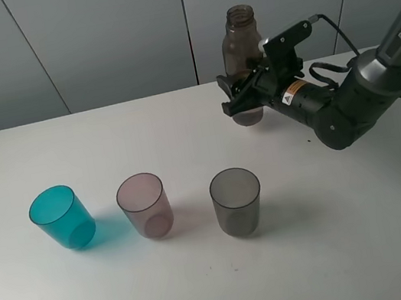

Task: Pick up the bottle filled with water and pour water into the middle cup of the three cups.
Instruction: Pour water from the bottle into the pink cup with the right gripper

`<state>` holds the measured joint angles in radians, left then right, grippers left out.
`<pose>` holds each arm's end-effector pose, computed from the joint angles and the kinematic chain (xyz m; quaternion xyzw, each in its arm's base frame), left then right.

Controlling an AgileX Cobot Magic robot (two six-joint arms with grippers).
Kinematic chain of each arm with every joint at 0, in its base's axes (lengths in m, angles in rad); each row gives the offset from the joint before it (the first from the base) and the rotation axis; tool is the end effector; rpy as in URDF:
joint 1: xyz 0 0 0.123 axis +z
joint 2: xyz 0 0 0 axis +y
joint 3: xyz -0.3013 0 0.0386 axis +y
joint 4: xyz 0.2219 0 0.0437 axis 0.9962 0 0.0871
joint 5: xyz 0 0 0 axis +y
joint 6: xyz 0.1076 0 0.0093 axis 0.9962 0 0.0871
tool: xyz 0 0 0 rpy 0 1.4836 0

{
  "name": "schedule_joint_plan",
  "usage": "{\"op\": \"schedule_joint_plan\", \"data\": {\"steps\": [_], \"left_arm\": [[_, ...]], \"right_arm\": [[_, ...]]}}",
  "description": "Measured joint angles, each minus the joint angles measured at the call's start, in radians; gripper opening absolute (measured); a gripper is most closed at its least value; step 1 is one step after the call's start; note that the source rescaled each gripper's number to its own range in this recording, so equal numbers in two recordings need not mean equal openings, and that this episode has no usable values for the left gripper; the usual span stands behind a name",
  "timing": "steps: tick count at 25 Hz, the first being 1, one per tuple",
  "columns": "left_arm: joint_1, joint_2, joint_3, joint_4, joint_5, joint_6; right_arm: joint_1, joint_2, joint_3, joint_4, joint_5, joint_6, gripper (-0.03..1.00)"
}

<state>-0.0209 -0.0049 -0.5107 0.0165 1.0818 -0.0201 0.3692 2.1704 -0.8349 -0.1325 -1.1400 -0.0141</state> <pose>-0.0341 0.0023 0.2577 -0.0001 0.8546 -0.0024 0.5192 0.3709 0.1574 0.1323 -0.2011 0.7175 0.1436 0.6512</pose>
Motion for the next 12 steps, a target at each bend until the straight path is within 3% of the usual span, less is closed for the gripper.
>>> {"op": "schedule_joint_plan", "data": {"steps": [5,12], "left_arm": [[0.000,0.000,0.000,0.000,0.000,0.000],[0.000,0.000,0.000,0.000,0.000,0.000]], "right_arm": [[0.062,-0.053,-0.035,-0.045,0.040,-0.018,0.00],[0.162,-0.055,-0.169,-0.213,0.177,-0.027,0.00]]}}
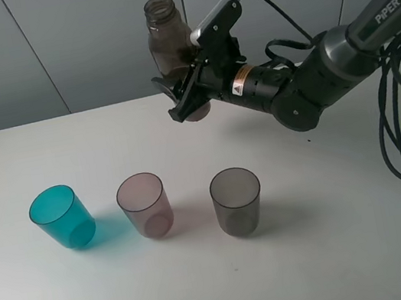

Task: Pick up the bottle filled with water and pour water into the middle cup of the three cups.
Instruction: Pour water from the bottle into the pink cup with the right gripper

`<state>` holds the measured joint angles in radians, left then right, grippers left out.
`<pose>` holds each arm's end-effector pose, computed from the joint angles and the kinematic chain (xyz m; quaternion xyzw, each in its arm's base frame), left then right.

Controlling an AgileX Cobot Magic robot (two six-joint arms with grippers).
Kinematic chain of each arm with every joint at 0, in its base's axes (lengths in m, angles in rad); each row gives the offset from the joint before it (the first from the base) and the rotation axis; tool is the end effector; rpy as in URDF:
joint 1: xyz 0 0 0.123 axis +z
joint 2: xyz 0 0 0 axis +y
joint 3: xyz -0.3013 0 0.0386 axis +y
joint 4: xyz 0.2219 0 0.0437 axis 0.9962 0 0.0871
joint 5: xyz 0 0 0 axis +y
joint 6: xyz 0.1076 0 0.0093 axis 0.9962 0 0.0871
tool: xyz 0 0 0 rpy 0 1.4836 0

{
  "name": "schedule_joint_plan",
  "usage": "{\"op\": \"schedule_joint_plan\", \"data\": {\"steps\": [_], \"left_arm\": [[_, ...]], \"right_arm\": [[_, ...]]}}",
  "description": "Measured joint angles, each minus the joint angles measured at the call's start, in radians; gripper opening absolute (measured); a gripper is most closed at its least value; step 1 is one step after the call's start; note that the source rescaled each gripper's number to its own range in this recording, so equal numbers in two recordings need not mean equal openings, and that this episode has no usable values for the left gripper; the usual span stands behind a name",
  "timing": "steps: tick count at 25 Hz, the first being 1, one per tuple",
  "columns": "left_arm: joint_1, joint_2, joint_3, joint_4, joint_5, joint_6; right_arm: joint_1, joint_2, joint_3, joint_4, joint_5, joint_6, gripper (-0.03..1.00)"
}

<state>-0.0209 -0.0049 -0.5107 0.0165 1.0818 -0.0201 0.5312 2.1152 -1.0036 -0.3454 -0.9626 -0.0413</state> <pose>-0.0341 0.0023 0.2577 -0.0001 0.8546 -0.0024 0.5192 0.3555 0.2436 0.1717 -0.3640 0.6411 0.1981 0.6460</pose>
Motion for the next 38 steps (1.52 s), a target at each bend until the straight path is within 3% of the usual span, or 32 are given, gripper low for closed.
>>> {"op": "schedule_joint_plan", "data": {"steps": [8,20,32,38], "left_arm": [[0.000,0.000,0.000,0.000,0.000,0.000],[0.000,0.000,0.000,0.000,0.000,0.000],[0.000,0.000,0.000,0.000,0.000,0.000],[0.000,0.000,0.000,0.000,0.000,0.000]], "right_arm": [[0.028,0.000,-0.066,-0.063,0.063,-0.107,0.00],[0.028,0.032,-0.066,-0.090,0.071,-0.488,0.00],[0.031,0.099,-0.068,-0.141,0.049,-0.727,0.00],[-0.008,0.101,-0.068,-0.195,0.033,-0.779,0.00]]}}
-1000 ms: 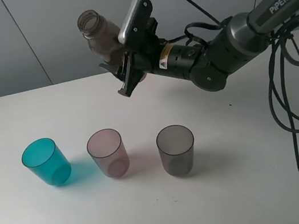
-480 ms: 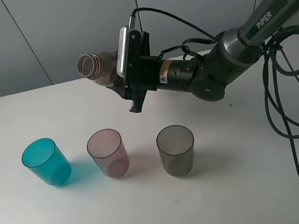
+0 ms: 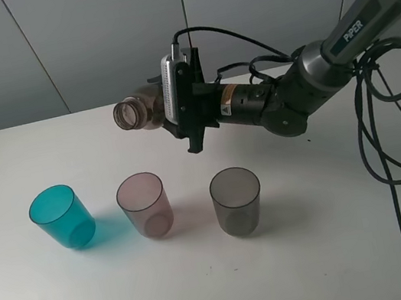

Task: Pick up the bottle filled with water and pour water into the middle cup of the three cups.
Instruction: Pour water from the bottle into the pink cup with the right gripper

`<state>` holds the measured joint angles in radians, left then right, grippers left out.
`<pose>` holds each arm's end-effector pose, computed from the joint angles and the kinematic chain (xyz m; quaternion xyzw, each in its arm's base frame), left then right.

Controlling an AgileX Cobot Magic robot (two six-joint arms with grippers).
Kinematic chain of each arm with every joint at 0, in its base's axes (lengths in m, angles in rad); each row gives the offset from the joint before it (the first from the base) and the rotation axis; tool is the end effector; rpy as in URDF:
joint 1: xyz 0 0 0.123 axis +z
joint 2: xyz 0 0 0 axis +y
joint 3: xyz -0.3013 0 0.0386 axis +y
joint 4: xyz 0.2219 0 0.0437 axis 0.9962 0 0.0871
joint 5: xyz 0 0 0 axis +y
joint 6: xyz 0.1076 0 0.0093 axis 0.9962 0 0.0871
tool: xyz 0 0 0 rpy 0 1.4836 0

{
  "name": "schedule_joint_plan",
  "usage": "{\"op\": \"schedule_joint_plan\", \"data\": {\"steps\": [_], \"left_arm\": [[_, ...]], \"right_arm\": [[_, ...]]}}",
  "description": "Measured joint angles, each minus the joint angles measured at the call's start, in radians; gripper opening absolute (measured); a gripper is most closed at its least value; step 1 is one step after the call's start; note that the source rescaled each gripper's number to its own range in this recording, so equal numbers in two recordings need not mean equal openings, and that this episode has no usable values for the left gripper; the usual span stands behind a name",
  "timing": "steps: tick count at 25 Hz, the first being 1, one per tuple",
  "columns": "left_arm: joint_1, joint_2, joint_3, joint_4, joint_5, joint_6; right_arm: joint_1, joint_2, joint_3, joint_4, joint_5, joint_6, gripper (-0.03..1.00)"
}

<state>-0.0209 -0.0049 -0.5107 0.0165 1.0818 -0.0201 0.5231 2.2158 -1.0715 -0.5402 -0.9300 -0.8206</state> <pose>-0.0341 0.0023 0.2577 -0.0001 0.8546 -0.0024 0.5192 0.3589 0.2583 0.1368 -0.6546 0.4037 -0.0399 0.6380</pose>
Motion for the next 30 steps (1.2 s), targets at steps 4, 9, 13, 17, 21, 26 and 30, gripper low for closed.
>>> {"op": "schedule_joint_plan", "data": {"steps": [4,9,13,17,21,26,30], "left_arm": [[0.000,0.000,0.000,0.000,0.000,0.000],[0.000,0.000,0.000,0.000,0.000,0.000],[0.000,0.000,0.000,0.000,0.000,0.000],[0.000,0.000,0.000,0.000,0.000,0.000],[0.000,0.000,0.000,0.000,0.000,0.000],[0.000,0.000,0.000,0.000,0.000,0.000],[0.000,0.000,0.000,0.000,0.000,0.000]], "right_arm": [[-0.016,0.000,0.000,-0.017,-0.004,-0.054,0.00],[-0.016,0.000,0.000,-0.024,-0.006,-0.163,0.00],[-0.016,0.000,0.000,-0.024,-0.006,-0.232,0.00],[-0.016,0.000,0.000,-0.024,-0.006,-0.296,0.00],[-0.016,0.000,0.000,-0.024,-0.006,-0.350,0.00],[-0.016,0.000,0.000,-0.024,-0.006,-0.395,0.00],[-0.016,0.000,0.000,-0.024,-0.006,-0.424,0.00]]}}
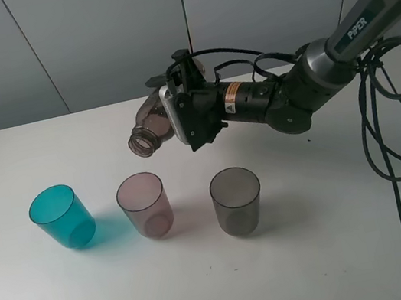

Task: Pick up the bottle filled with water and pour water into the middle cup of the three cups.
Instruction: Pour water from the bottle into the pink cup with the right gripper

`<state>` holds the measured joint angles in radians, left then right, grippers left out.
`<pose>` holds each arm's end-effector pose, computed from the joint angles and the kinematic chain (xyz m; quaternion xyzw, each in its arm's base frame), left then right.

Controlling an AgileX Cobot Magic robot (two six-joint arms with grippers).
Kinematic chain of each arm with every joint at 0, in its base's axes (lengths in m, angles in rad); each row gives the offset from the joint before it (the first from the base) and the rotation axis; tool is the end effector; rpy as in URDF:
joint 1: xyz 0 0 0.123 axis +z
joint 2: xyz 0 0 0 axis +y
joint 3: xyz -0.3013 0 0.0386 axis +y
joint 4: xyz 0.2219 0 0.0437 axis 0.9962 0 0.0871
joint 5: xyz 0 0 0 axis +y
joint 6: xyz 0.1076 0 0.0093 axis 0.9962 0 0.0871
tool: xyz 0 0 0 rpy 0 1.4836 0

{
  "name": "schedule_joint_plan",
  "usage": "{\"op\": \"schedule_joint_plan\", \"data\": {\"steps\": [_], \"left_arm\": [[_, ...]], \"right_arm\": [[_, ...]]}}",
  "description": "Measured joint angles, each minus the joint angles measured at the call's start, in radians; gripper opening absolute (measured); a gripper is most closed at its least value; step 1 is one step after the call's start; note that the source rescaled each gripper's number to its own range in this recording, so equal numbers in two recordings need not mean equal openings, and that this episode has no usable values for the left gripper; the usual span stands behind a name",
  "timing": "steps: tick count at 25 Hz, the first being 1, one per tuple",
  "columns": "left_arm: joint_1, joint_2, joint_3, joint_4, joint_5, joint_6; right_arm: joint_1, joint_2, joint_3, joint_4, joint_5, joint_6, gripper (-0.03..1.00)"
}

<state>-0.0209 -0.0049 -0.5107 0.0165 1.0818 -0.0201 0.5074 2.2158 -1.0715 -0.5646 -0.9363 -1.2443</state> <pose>-0.0341 0.0023 0.2577 -0.0001 0.8546 -0.0024 0.5192 0.3611 0.2540 0.1369 -0.7266 0.2511 -0.1749 0.6152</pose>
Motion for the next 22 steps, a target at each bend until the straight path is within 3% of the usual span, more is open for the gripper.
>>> {"op": "schedule_joint_plan", "data": {"steps": [22], "left_arm": [[0.000,0.000,0.000,0.000,0.000,-0.002]], "right_arm": [[0.027,0.000,0.000,0.000,-0.006,-0.075,0.00]]}}
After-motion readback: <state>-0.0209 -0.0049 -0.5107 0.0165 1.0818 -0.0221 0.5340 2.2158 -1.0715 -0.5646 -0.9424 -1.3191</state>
